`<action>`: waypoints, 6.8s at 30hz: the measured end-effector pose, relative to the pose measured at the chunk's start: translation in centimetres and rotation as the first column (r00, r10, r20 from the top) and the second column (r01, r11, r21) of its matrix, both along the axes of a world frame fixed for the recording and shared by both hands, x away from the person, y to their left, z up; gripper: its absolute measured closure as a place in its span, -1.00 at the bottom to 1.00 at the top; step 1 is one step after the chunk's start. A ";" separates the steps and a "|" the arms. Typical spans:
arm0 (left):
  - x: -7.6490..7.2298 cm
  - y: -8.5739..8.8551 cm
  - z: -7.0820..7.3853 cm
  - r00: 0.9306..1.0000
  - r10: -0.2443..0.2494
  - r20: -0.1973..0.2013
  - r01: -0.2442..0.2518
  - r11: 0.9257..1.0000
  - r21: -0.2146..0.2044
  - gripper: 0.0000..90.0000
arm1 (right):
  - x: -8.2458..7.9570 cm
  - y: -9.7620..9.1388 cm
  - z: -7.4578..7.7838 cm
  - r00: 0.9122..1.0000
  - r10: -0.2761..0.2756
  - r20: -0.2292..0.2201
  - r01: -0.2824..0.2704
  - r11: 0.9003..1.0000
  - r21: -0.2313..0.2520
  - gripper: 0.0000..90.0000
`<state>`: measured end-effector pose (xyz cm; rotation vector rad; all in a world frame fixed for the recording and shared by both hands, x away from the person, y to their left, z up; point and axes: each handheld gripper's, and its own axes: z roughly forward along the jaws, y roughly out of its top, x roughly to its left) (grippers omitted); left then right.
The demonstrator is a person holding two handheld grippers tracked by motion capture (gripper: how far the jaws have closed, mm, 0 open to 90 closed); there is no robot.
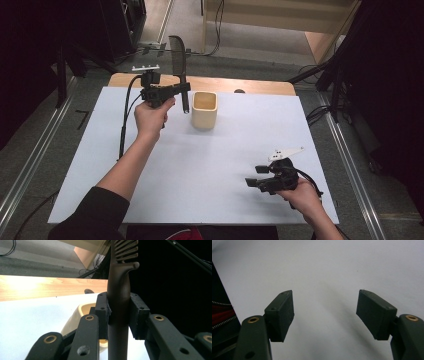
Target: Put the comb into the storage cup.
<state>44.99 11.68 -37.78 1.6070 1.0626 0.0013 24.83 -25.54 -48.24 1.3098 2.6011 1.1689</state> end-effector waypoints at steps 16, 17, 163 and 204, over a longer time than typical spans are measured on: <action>2.1 -1.9 0.4 0.999 0.018 0.046 -0.019 1.000 0.009 0.63 | 0.0 -0.1 0.0 1.000 0.005 0.002 -0.005 1.000 0.009 -0.37; 2.3 -2.1 0.4 0.999 0.019 0.049 -0.019 1.000 0.007 0.63 | 0.0 -0.1 0.0 1.000 0.002 0.002 -0.002 1.000 0.013 -0.37; -1.9 2.0 -4.0 0.992 -0.124 -0.033 0.126 0.989 0.072 -0.32 | 0.4 0.2 -0.3 1.000 0.013 -0.005 -0.013 1.000 0.014 -0.38; -9.0 2.7 -6.8 0.964 -0.257 -0.068 0.266 0.933 0.241 -0.33 | 0.7 -0.6 -0.2 1.000 -0.026 0.005 0.026 0.999 0.034 -0.39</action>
